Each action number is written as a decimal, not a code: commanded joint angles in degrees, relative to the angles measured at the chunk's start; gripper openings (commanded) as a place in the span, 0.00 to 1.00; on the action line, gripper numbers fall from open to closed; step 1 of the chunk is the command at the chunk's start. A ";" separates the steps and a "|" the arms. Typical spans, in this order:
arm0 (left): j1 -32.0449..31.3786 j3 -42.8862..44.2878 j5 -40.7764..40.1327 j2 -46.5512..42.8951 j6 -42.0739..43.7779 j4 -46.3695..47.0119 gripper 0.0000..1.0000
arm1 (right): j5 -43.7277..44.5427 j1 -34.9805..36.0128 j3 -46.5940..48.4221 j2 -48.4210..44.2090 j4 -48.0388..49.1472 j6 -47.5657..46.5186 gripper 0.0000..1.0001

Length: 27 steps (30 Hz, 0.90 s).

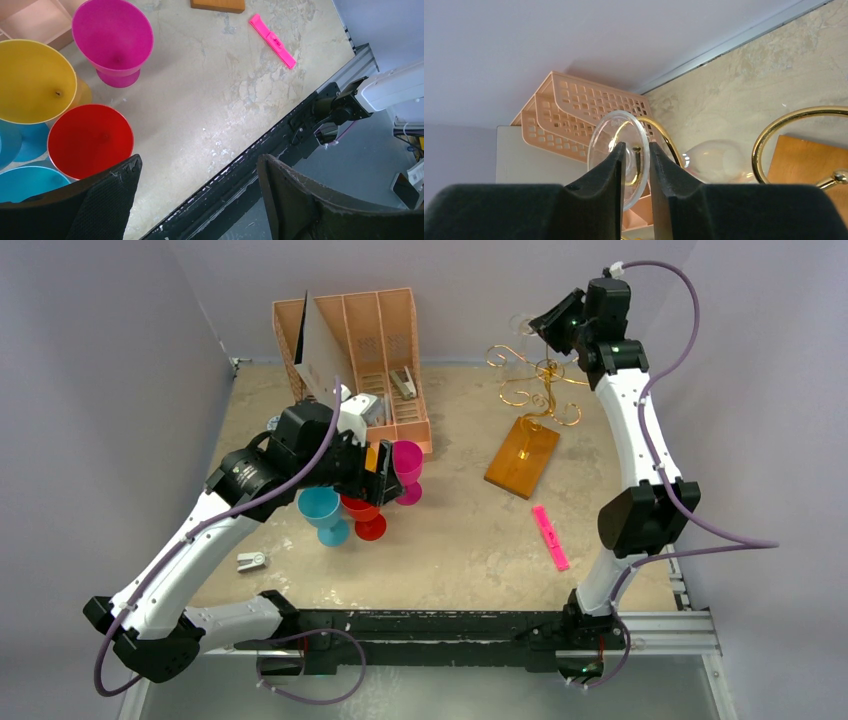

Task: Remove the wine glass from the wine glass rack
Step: Pick up the wine glass from the wine rack.

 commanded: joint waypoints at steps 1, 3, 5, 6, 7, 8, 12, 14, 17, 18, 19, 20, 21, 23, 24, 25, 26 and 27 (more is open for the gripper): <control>0.16 2.31 1.21 -0.64 0.06 -0.34 0.84 | -1.15 -0.36 3.99 0.94 -0.92 0.09 0.22; 0.11 2.20 1.38 -0.56 -0.01 -0.26 0.84 | -1.17 -0.36 3.91 0.93 0.15 0.45 0.16; 0.16 2.35 1.62 -0.55 0.05 -0.34 0.84 | -0.78 -0.36 3.27 0.55 0.74 0.70 0.13; 0.16 2.37 1.60 -0.55 0.00 -0.42 0.84 | -0.74 -0.36 3.05 0.31 0.72 0.96 0.12; 0.16 2.37 1.73 -0.63 -0.06 -0.40 0.84 | -0.92 -0.36 2.94 0.13 0.37 1.15 0.11; 0.16 2.44 1.98 -0.64 -0.10 -0.44 0.84 | -1.54 -0.36 3.00 0.09 -0.33 1.44 0.09; 0.15 2.70 2.74 -0.38 -0.43 -0.69 0.84 | -3.84 -0.36 3.62 0.55 -0.81 2.77 0.02; 0.16 2.60 3.13 -0.54 -0.67 -0.54 0.84 | -4.91 -0.36 4.42 1.12 -1.02 3.62 0.00; 0.16 1.72 4.08 -1.19 -1.22 0.76 0.84 | -6.67 -0.36 7.55 2.71 -2.88 4.32 0.00; 0.16 1.61 4.24 -1.32 -1.44 1.06 0.84 | -6.87 -0.41 8.37 3.10 -3.62 4.42 0.00; 0.15 1.71 4.28 -1.38 -1.57 1.19 0.84 | -6.96 -0.44 8.52 3.14 -3.68 4.62 0.00; 0.15 1.87 4.29 -1.42 -1.68 1.24 0.84 | -6.90 -0.45 8.43 2.99 -3.40 4.88 0.00; 0.16 2.11 4.29 -1.47 -1.76 1.29 0.84 | -6.81 -0.45 8.15 2.68 -3.00 5.37 0.00; 0.16 1.99 3.96 -1.87 -2.27 2.04 0.84 | -7.14 -0.53 7.64 2.41 -1.73 6.54 0.00; 0.16 1.68 3.94 -2.13 -2.63 2.45 0.84 | -7.37 -0.61 7.89 2.45 -1.62 6.86 0.00; 0.16 1.48 4.05 -2.40 -2.80 2.73 0.84 | -7.59 -0.67 8.15 2.42 -1.64 7.45 0.00; 0.16 1.23 4.11 -2.59 -3.03 2.84 0.84 | -7.73 -0.75 8.21 2.42 -1.42 7.94 0.00; 0.16 1.08 4.08 -2.77 -3.16 2.78 0.84 | -7.65 -0.84 8.08 2.28 -1.05 8.34 0.00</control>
